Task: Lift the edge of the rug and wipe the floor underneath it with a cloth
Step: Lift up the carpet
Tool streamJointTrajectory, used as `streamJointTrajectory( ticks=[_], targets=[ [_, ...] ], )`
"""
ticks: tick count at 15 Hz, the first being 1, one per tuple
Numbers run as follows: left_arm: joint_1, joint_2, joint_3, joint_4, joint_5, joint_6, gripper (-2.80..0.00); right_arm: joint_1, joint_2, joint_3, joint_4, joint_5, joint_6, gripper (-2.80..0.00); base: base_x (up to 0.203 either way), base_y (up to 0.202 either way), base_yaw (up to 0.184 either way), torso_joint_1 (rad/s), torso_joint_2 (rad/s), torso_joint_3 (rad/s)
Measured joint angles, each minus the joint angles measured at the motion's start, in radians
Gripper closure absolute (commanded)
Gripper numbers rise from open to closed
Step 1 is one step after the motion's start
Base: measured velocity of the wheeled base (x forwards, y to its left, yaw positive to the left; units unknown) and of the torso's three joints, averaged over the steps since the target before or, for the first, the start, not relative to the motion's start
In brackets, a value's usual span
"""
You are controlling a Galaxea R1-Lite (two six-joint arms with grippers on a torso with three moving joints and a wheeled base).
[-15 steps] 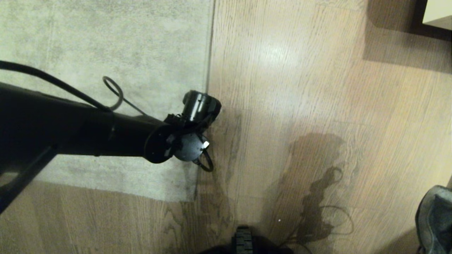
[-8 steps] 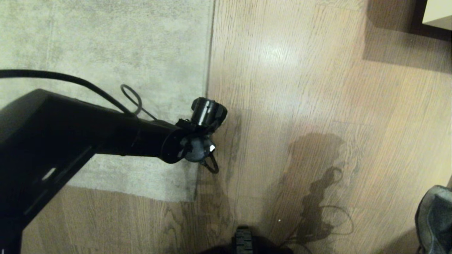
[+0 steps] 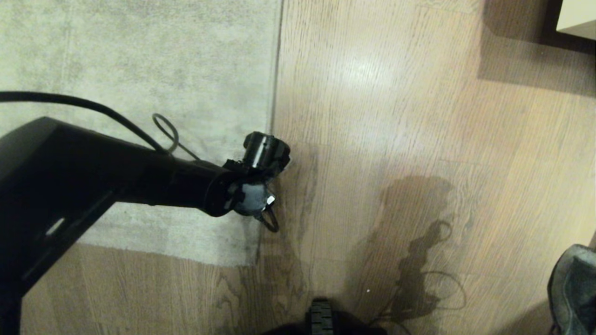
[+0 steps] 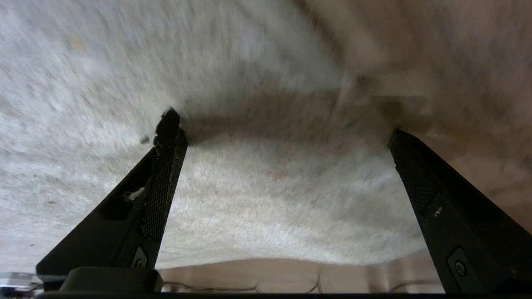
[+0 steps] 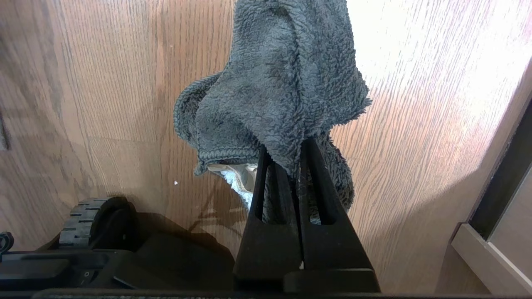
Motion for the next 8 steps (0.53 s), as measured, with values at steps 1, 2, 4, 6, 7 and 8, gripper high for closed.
streamJointTrajectory(
  ticks=[1, 2, 4, 6, 7, 8],
  targets=[
    [0.008, -0.009, 0.015, 0.001, 0.004, 0.013, -2.8, 0.0, 0.0, 0.0, 0.0, 0.0, 0.0, 0.0, 0.0, 0.0, 0.0, 0.0, 0.0, 0.0],
    [0.016, -0.018, 0.029, 0.001, 0.003, 0.025, -2.8, 0.0, 0.0, 0.0, 0.0, 0.0, 0.0, 0.0, 0.0, 0.0, 0.0, 0.0, 0.0, 0.0],
    [0.024, -0.037, 0.064, -0.001, 0.007, 0.037, -2.8, 0.0, 0.0, 0.0, 0.0, 0.001, 0.0, 0.0, 0.0, 0.0, 0.0, 0.0, 0.0, 0.0],
    [0.035, -0.059, 0.102, -0.002, 0.007, 0.042, -2.8, 0.0, 0.0, 0.0, 0.0, 0.001, 0.0, 0.0, 0.0, 0.0, 0.0, 0.0, 0.0, 0.0],
    [0.041, -0.068, 0.118, -0.002, 0.007, 0.046, -2.8, 0.0, 0.0, 0.0, 0.0, 0.0, 0.0, 0.0, 0.0, 0.0, 0.0, 0.0, 0.0, 0.0],
    [0.045, -0.076, 0.13, -0.002, 0.007, 0.047, -2.8, 0.0, 0.0, 0.0, 0.0, 0.0, 0.0, 0.0, 0.0, 0.0, 0.0, 0.0, 0.0, 0.0]
  ],
)
